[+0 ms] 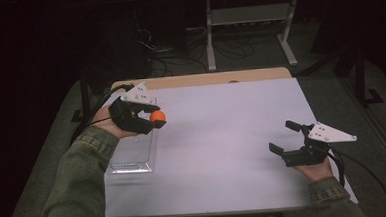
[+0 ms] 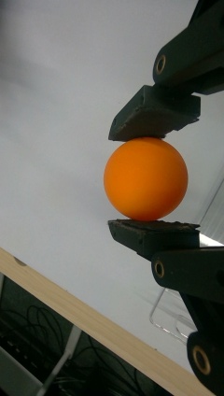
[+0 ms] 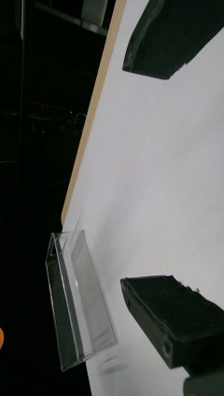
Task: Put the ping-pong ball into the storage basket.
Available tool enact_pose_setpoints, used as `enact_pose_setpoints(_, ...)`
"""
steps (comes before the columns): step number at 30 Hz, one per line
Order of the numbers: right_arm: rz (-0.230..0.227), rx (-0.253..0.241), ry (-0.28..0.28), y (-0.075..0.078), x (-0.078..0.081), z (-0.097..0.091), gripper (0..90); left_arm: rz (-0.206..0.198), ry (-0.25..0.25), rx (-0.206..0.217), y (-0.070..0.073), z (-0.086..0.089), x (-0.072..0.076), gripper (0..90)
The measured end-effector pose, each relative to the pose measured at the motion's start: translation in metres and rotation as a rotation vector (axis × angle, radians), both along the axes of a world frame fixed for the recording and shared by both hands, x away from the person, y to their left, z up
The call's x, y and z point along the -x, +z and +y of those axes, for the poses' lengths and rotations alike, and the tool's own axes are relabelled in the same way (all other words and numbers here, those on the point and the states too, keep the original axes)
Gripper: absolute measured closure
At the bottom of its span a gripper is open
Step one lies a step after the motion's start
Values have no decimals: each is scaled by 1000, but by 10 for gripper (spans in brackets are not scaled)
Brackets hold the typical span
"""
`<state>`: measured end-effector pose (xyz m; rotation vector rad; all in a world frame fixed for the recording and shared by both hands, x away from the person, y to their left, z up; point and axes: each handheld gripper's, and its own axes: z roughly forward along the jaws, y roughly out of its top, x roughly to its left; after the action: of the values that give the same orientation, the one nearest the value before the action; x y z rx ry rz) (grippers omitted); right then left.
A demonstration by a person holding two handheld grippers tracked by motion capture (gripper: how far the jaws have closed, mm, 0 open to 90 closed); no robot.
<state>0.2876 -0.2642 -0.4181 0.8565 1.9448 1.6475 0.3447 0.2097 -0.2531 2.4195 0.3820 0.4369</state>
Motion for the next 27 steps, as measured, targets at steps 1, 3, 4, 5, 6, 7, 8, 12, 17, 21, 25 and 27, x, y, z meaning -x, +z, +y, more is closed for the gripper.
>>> enact_pose_setpoints(1, 0, 0, 0, 0, 0, 0, 0, -1, 3, 2, 0, 1, 0, 505)
enact_pose_setpoints(3, 1, 1, 0, 0, 0, 0, 0, -1, 7, -2, 1, 4, 1, 505)
enact_pose_setpoints(4, 1, 1, 0, 0, 0, 0, 0, -2, 9, -1, 2, 5, 1, 505)
enact_pose_setpoints(5, -1, 0, 0, 0, 0, 0, 0, -3, 9, -4, 2, 6, 1, 505)
enact_pose_setpoints(6, -1, -1, 0, 0, 0, 0, 0, -2, 10, -9, 2, 7, 2, 505)
enact_pose_setpoints(7, -2, -2, -1, 0, 0, 0, 0, -2, 10, -11, 2, 8, 2, 505)
enact_pose_setpoints(8, -1, -2, -1, 0, 0, 0, 0, 1, 13, -11, 2, 9, 3, 505)
enact_pose_setpoints(12, -2, 1, 1, 0, 0, 0, 0, 3, 21, -19, 2, 13, 4, 505)
enact_pose_setpoints(17, -2, 1, 1, 0, 0, 0, 0, 15, 36, -31, 2, 19, 4, 505)
enact_pose_setpoints(21, 0, 3, 1, 0, 0, 0, 0, 25, 43, -43, 1, 24, 4, 505)
enact_pose_setpoints(25, -1, 2, -1, 0, 0, 0, 0, 38, 50, -49, 0, 28, 3, 505)
enact_pose_setpoints(27, -2, 0, -1, 0, 0, 0, 0, 44, 50, -48, 0, 30, 3, 505)
